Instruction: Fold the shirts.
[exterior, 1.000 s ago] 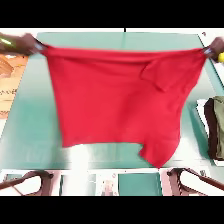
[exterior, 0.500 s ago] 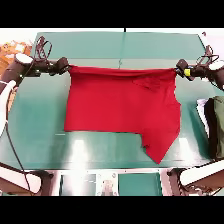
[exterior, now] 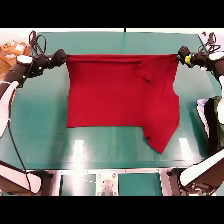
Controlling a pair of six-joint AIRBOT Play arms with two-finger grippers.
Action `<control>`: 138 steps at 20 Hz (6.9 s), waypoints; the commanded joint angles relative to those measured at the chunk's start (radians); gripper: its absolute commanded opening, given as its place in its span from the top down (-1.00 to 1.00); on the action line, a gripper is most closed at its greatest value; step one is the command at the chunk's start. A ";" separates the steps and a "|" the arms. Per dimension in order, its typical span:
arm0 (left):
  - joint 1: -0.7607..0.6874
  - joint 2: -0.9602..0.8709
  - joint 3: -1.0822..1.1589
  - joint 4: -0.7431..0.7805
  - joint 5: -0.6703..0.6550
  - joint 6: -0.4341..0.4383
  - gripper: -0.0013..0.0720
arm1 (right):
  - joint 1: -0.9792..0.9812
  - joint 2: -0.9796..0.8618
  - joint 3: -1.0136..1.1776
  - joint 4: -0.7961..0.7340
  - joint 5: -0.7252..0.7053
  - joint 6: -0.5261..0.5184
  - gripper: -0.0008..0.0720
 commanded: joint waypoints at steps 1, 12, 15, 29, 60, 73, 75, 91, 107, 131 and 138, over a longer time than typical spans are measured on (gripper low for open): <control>0.000 -0.002 0.001 0.001 0.000 0.026 0.90 | 0.007 -0.016 0.021 -0.003 0.019 -0.019 0.92; -0.001 -0.004 -0.091 0.330 -0.331 -0.101 0.90 | -0.048 -0.006 -0.071 -0.268 0.464 -0.040 0.93; 0.000 -0.005 -0.091 0.403 -0.381 -0.143 0.90 | -0.048 -0.006 -0.113 -0.311 0.485 -0.040 0.93; 0.071 -0.003 0.053 0.502 -0.772 -0.323 0.01 | -0.140 0.022 -0.013 -0.391 0.707 0.002 0.25; -0.293 0.631 -1.088 0.386 0.148 -0.900 -0.98 | -0.350 0.930 -1.346 -0.291 0.359 0.146 0.22; -0.293 0.608 -1.084 0.380 0.313 -0.838 0.90 | -0.350 0.928 -1.453 -0.249 0.328 0.140 -0.18; -0.293 0.608 -1.084 0.380 0.312 -0.838 0.90 | -0.350 0.901 -1.477 -0.140 0.259 0.058 -0.18; -0.047 0.741 -0.943 0.769 -0.407 -0.704 0.90 | -0.352 0.832 -1.391 0.059 0.485 -0.130 0.92; -0.047 0.573 -0.496 0.803 -0.406 -0.592 0.90 | -0.178 0.777 -0.927 0.163 0.447 0.004 0.92; 0.100 0.113 -0.069 0.610 -0.309 -0.536 -0.99 | -0.259 -0.059 -0.134 0.135 0.682 -0.239 -0.52; 0.100 0.113 -0.069 0.536 -0.319 -0.536 -0.99 | -0.222 -0.164 -0.133 0.135 0.757 -0.356 -0.97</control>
